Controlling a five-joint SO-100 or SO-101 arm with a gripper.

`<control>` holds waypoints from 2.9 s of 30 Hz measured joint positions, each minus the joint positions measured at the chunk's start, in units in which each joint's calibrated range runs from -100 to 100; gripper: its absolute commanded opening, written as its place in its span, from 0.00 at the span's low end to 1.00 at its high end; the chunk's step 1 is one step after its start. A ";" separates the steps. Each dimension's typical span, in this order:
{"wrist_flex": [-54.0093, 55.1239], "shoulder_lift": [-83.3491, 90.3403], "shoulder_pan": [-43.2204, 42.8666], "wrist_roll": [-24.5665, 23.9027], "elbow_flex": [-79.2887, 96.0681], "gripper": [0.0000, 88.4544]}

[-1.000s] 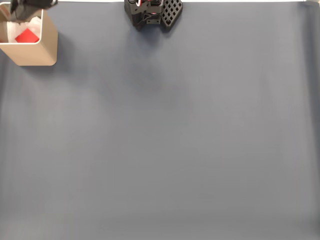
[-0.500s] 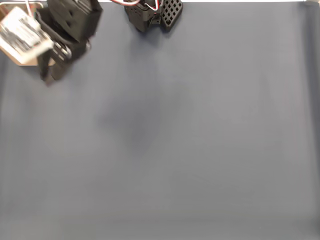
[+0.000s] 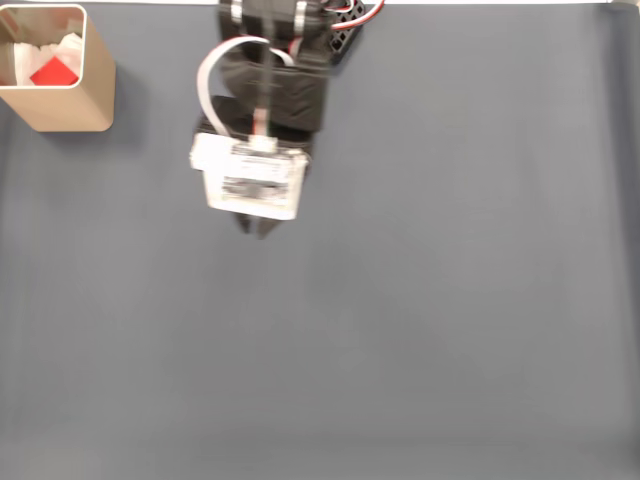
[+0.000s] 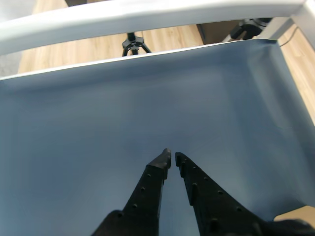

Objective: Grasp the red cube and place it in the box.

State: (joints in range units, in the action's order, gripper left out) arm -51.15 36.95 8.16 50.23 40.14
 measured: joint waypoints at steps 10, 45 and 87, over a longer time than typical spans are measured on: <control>7.16 12.24 -5.42 -0.29 19.17 0.00; 7.56 46.37 -8.68 -0.68 58.86 0.00; -23.15 63.05 -9.12 -2.34 59.22 0.00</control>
State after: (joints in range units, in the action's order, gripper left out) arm -74.30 100.00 -0.96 47.89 99.37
